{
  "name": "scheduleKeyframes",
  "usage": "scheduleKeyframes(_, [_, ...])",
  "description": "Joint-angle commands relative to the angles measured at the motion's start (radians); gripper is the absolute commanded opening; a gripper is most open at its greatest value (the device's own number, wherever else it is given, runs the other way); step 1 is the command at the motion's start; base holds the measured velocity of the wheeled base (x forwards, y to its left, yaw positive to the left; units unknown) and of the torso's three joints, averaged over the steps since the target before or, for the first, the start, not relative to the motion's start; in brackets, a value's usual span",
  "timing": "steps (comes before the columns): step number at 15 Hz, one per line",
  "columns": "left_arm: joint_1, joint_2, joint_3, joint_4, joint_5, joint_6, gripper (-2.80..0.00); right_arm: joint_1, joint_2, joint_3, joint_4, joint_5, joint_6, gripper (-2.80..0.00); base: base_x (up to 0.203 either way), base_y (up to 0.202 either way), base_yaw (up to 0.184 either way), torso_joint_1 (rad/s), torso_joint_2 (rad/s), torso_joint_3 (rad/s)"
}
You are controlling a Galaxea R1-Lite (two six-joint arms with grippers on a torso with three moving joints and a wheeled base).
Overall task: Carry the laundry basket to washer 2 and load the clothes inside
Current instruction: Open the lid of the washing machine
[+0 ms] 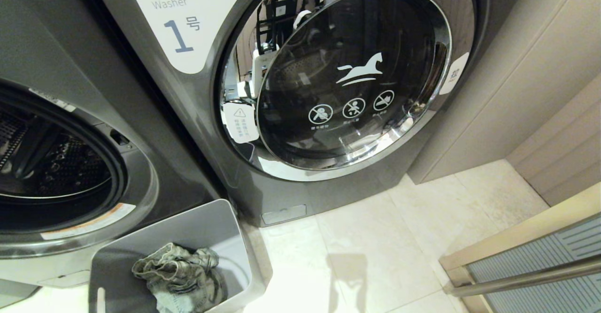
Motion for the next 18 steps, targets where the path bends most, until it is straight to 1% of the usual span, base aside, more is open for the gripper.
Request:
scheduleKeyframes(1, [0.053, 0.073, -0.04, 0.002, 0.039, -0.001, -2.8, 0.0, 0.002, 0.04, -0.002, 0.001, -0.001, -2.8, 0.0, 0.0, 0.0, 0.0, 0.0, 0.0])
scheduleKeyframes(4, [0.108, 0.167, -0.121, 0.002, 0.078, -0.001, -2.8, 0.0, 0.0, 0.04, -0.002, 0.001, -0.001, -2.8, 0.0, 0.0, 0.0, 0.0, 0.0, 0.0])
scheduleKeyframes(7, [0.149, 0.26, -0.189, 0.007, 0.084, -0.001, -2.8, 0.0, 0.001, 0.04, -0.002, 0.001, -0.001, -2.8, 0.0, 0.0, 0.0, 0.0, 0.0, 0.0])
scheduleKeyframes(13, [0.174, 0.423, -0.297, 0.02, 0.079, 0.002, -2.8, 0.0, 0.0, 0.04, -0.002, 0.001, -0.001, -2.8, 0.0, 0.0, 0.0, 0.0, 0.0, 0.0])
scheduleKeyframes(16, [0.178, 0.523, -0.385, 0.021, 0.076, 0.002, -2.8, 0.0, 0.001, 0.04, -0.002, 0.001, -0.001, -2.8, 0.0, 0.0, 0.0, 0.0, 0.0, 0.0])
scheduleKeyframes(18, [0.178, 0.593, -0.465, 0.02, 0.076, 0.001, -2.8, 0.0, 0.002, 0.04, -0.002, 0.001, -0.001, -2.8, 0.0, 0.0, 0.0, 0.0, 0.0, 0.0])
